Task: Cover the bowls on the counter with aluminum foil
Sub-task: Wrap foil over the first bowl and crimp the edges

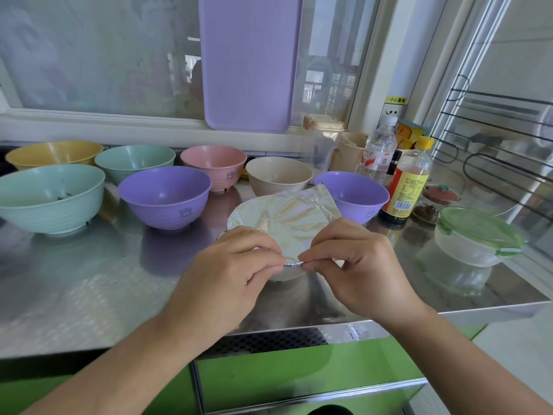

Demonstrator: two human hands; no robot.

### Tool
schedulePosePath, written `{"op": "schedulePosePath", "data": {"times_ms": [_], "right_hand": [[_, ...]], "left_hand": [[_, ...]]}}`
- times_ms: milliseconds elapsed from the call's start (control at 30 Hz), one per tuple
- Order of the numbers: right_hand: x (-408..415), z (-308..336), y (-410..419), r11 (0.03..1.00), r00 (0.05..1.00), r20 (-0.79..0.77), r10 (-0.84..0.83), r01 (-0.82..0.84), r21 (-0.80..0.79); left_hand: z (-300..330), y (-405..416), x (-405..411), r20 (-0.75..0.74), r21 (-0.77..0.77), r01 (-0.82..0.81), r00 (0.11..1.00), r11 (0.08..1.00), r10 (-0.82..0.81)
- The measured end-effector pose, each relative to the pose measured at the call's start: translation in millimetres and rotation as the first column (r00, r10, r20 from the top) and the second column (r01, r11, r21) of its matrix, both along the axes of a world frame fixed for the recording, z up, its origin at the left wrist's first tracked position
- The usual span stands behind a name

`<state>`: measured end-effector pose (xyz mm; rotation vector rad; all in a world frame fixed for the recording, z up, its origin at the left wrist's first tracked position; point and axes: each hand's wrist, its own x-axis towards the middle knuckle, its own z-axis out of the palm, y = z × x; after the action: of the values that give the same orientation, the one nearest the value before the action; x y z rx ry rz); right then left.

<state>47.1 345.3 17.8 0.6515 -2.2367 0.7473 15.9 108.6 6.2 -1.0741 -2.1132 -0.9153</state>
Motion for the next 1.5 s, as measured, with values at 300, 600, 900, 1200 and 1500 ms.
{"op": "schedulePosePath", "data": {"times_ms": [300,600,900,1200,1500], "right_hand": [[-2.4,-5.6,-8.0,0.999,0.994,-0.107,-0.013,0.016,0.03],[7.8,-2.6,-20.2,0.998,0.999,-0.013,0.035,-0.035,-0.044],[5.9,-10.8,-0.7,0.997,0.995,0.097,0.027,-0.019,-0.076],[20.0,-12.9,-16.1,0.998,1.0,0.002,-0.002,0.002,-0.068],[15.0,-10.1,-26.9,0.999,0.999,-0.052,-0.014,0.012,-0.035]], "left_hand": [[3.6,-9.3,-5.1,-0.023,-0.086,-0.003,1.0,0.996,0.001],[7.5,-7.7,6.1,-0.007,-0.092,-0.016,1.0,0.996,0.015],[7.0,-17.3,-2.8,-0.035,-0.078,-0.028,0.999,0.997,0.025],[16.0,-41.7,-4.8,0.016,-0.11,0.047,0.999,0.993,-0.045],[16.9,-21.8,15.5,0.082,-0.038,0.016,0.997,0.999,-0.013]]}}
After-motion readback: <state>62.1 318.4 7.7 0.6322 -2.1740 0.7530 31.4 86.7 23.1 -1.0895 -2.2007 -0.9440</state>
